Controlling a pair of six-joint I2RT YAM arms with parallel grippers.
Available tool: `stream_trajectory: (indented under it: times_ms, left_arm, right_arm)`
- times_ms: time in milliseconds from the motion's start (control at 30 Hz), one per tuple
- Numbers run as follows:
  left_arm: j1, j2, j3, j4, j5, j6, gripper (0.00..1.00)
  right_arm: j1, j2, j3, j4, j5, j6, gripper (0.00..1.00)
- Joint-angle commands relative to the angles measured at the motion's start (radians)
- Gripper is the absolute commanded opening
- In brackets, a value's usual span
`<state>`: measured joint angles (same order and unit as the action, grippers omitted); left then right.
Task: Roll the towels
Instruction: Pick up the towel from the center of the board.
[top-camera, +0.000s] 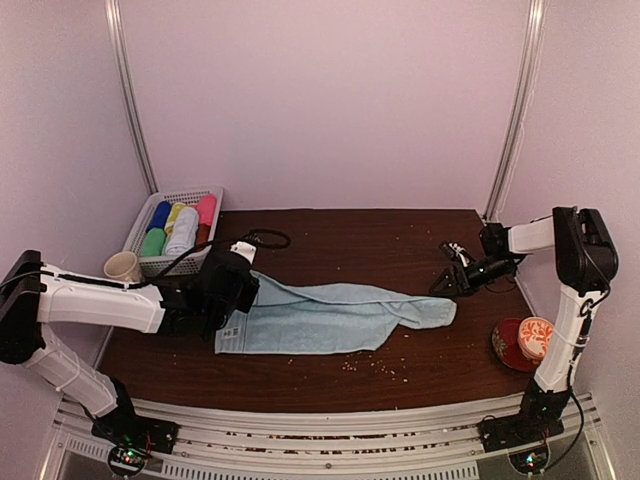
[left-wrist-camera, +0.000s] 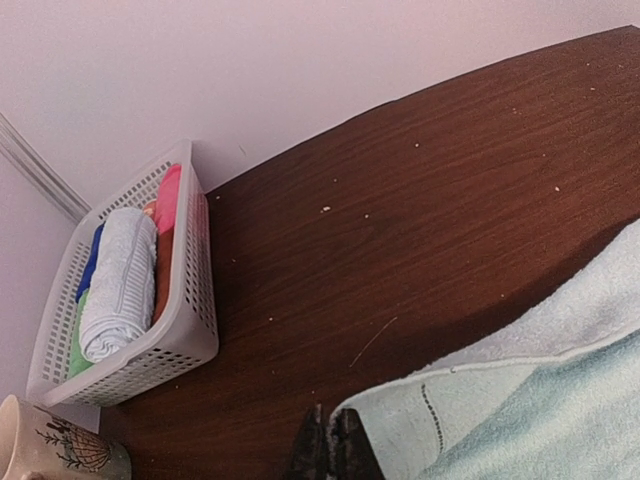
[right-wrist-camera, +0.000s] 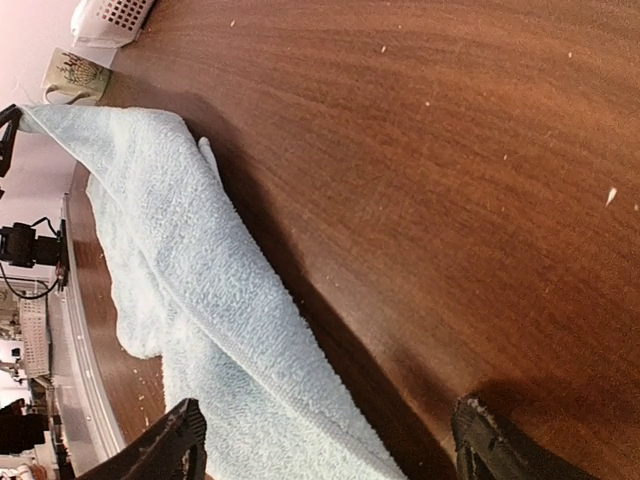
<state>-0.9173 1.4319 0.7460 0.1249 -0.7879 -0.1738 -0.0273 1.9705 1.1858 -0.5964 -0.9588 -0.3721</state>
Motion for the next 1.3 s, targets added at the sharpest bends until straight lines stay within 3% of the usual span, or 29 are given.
stream_trajectory:
  times_ms: [0, 267, 500, 933, 1133, 1267]
  left_arm:
    - [0.006, 0.009, 0.017, 0.024, 0.003, -0.010, 0.00]
    - [0.033, -0.004, 0.010, 0.007, -0.012, -0.034, 0.00]
    - [0.069, -0.020, -0.006, -0.007, -0.022, -0.072, 0.00]
    - [0.107, -0.030, -0.023, -0.005, -0.024, -0.093, 0.00]
    - [0.113, -0.037, -0.028, -0.008, -0.033, -0.095, 0.00]
    - [0.113, -0.032, -0.024, -0.009, -0.029, -0.097, 0.00]
  right_arm:
    - [0.013, 0.062, 0.025, -0.018, 0.143, -0.079, 0.84]
    - [0.012, 0.133, 0.046, -0.317, 0.113, -0.216, 0.70]
    - [0.003, 0.103, 0.037, -0.339, 0.120, -0.226, 0.68]
    - [-0.003, 0.111, 0.024, -0.433, 0.123, -0.304, 0.54]
    - [-0.005, 0.115, 0.006, -0.457, 0.135, -0.314, 0.40]
    - [-0.005, 0.115, -0.010, -0.440, 0.152, -0.296, 0.21]
